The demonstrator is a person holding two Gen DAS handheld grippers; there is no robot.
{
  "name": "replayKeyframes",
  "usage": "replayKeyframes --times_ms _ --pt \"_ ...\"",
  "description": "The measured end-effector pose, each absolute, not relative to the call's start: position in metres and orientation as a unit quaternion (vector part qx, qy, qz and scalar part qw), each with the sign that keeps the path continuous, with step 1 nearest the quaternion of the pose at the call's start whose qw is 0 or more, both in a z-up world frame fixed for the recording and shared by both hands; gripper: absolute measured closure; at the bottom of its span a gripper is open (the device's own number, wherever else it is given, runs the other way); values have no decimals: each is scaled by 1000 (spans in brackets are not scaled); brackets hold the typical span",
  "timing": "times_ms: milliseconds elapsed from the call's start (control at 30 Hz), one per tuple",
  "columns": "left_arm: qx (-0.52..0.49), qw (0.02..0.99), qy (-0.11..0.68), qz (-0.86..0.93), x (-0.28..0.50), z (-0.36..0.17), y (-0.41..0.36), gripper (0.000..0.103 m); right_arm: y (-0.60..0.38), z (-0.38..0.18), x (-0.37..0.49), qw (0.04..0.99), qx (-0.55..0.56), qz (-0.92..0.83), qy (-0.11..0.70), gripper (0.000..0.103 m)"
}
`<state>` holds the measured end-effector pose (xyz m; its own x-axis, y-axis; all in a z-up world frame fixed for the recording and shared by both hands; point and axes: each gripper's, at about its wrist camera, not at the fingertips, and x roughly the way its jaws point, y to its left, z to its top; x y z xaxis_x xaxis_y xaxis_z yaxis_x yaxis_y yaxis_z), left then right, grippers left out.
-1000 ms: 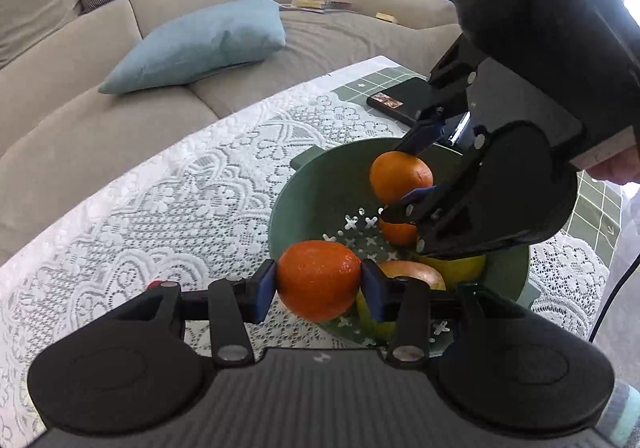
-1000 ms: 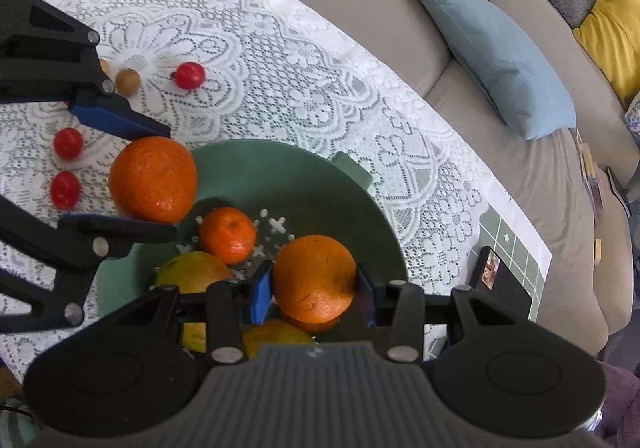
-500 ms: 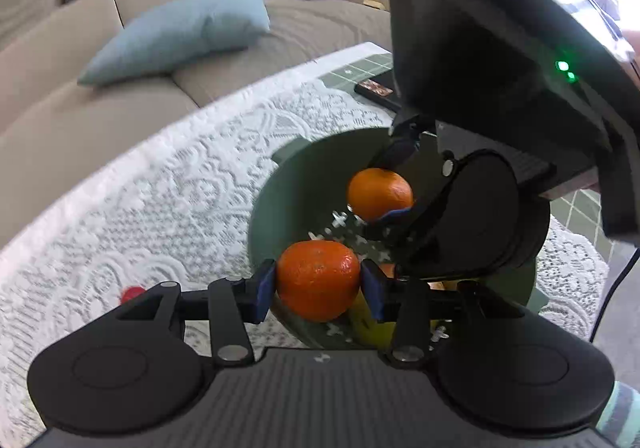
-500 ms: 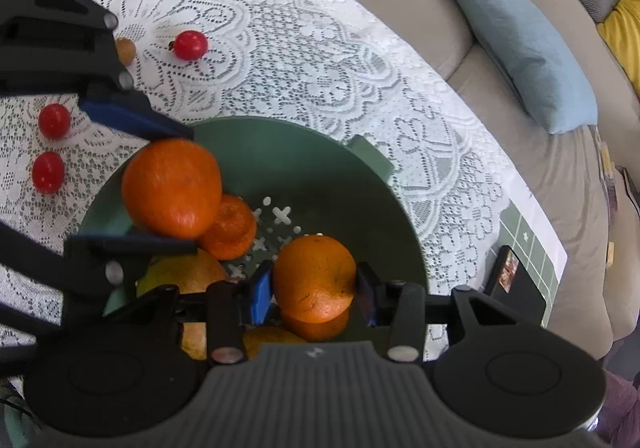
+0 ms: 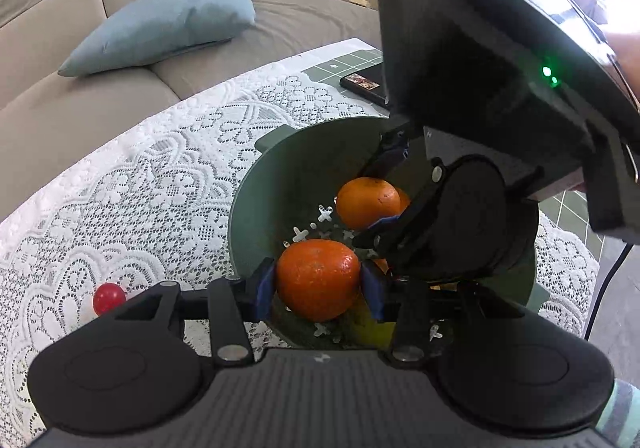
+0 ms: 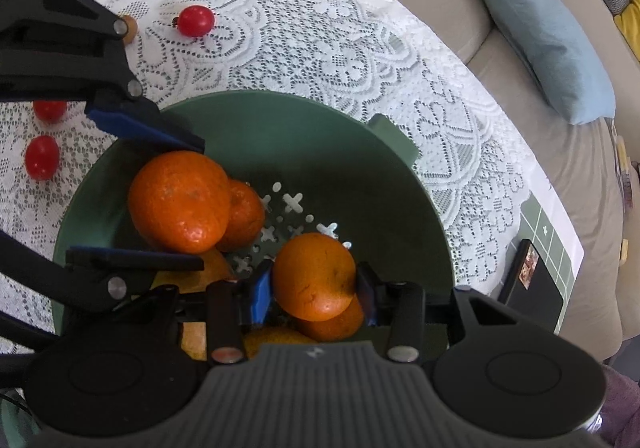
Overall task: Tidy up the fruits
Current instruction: 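Lower both oranges into the green colander and open both tools, then move both tools back over the red tomatoes on the table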
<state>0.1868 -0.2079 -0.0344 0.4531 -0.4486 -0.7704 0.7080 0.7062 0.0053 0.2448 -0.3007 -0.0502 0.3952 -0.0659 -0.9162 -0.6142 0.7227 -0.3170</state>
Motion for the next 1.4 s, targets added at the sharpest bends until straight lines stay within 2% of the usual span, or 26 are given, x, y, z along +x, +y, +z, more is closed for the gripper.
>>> replayKeyframes --times_ms 233,667,867,967,1167,1400 --pt "163 837 393 -344 184 -33 -207 47 -300 -49 241 767 -332 178 519 61" --pt "144 839 393 -347 173 -15 -198 42 -298 -30 233 777 -339 175 501 53" --pt "149 846 374 -350 161 5 -188 42 -290 -13 221 788 -360 168 470 45" --pt "150 852 368 -342 156 14 -178 40 -285 -2 215 803 -363 154 447 37" --pt "162 869 360 -297 147 22 -158 40 -266 21 202 835 -341 148 404 37" --pt "105 900 351 -234 141 30 -111 40 -232 33 181 865 -315 171 350 37"
